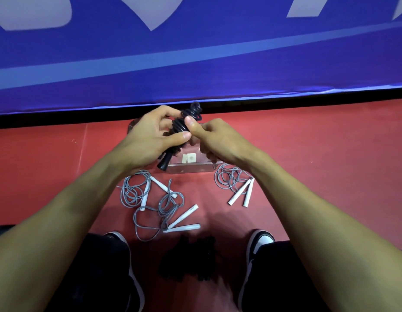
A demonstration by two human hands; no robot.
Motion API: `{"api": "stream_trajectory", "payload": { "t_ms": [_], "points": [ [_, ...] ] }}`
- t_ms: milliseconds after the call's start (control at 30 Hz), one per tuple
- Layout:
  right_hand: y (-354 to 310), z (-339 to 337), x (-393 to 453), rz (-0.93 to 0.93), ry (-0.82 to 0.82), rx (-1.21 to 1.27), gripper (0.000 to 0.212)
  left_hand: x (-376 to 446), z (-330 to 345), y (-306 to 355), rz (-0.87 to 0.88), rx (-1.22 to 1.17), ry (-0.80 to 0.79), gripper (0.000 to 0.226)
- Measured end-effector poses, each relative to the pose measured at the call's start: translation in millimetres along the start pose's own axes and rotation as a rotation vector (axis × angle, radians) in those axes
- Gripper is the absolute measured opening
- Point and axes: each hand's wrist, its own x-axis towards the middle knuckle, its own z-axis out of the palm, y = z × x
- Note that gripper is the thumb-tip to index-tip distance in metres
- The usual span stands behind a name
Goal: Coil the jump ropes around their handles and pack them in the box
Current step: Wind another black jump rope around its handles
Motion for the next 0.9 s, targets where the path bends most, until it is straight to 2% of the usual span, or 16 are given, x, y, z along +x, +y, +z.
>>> {"api": "stream_trajectory", "payload": {
  "t_ms": [67, 133, 333, 467, 667, 800, 900],
  "points": [
    [0.4, 0.3, -0.6, 0.032, -0.034, -0.051, 0.074, 1.0, -0.6, -2.2, 0.002, 0.13, 0.105, 0.052],
    [-0.5, 4.7, -1.7, 0.001, -0.032, -0.103, 0.074, 1.4, -1.5, -2.4, 0.005, 0.224, 0.162, 0.066],
    [0.5, 14.0, -2.3, -0.159, 0.072, -0.204, 0.074, 0.7, 5.9, -0.4, 0.003, 0.423, 0.122, 0.062],
    [-0.2, 10.2, -1.8, -0.175, 0.07, -0.238, 0.066, -0.8, 6.2, -2.3, -0.002, 0.331, 0.061, 0.053],
    [4.4, 6.0, 2.4, -0.143, 0.048, -0.287, 0.059, 0.0, 5.2, -4.8, -0.048, -0.066, -0.068, 0.043],
    [5.2, 2.3, 1.1, -0.114, 0.006, -0.246, 0.058, 1.9, 2.3, -11.9, -0.019, -0.007, -0.09, 0.047],
    [6.1, 5.5, 1.5, -0.116, 0.009, -0.202, 0.065, 5.0, 0.1, -12.5, -0.015, 0.023, -0.037, 0.046]
  ]
}}
